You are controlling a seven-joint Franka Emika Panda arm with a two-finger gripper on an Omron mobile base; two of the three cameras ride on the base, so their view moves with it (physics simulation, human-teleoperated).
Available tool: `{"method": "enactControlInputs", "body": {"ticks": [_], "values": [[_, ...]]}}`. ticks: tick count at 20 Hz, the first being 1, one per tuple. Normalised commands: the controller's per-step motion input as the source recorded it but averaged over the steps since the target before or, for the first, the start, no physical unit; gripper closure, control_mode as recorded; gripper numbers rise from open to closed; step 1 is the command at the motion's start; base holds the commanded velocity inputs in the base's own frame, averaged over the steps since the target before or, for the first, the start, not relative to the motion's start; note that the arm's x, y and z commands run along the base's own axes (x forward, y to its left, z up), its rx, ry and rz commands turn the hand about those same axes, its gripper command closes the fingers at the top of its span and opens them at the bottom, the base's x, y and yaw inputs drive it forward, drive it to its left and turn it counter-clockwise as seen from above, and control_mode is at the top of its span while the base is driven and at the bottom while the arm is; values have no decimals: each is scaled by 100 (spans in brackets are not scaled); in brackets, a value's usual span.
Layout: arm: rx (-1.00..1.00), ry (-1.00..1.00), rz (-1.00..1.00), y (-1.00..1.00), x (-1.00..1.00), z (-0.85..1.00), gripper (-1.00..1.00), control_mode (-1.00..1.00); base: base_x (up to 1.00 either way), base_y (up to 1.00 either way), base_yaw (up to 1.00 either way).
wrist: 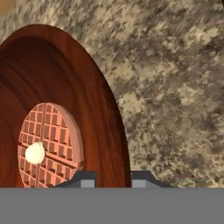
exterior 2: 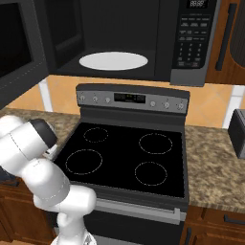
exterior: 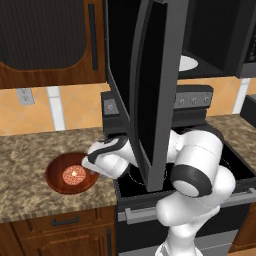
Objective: Open the microwave, place the bowl with waffle inside the microwave, then close the microwave door and turn it on.
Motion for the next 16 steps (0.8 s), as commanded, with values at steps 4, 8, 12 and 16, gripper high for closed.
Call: {"method": "enactControlInputs", "body": {"ticks": [4, 8, 12, 16], "values": [[0, 0, -7, -35, -19, 47, 100, -100, 0, 0, 0], [1, 0, -15, -69, -21, 55, 100, -100, 0, 0, 0], [1, 4, -20, -71, -16, 79, 100, -100, 0, 0, 0], [0, 16, -26, -76, -1, 83, 100, -100, 0, 0, 0]]}}
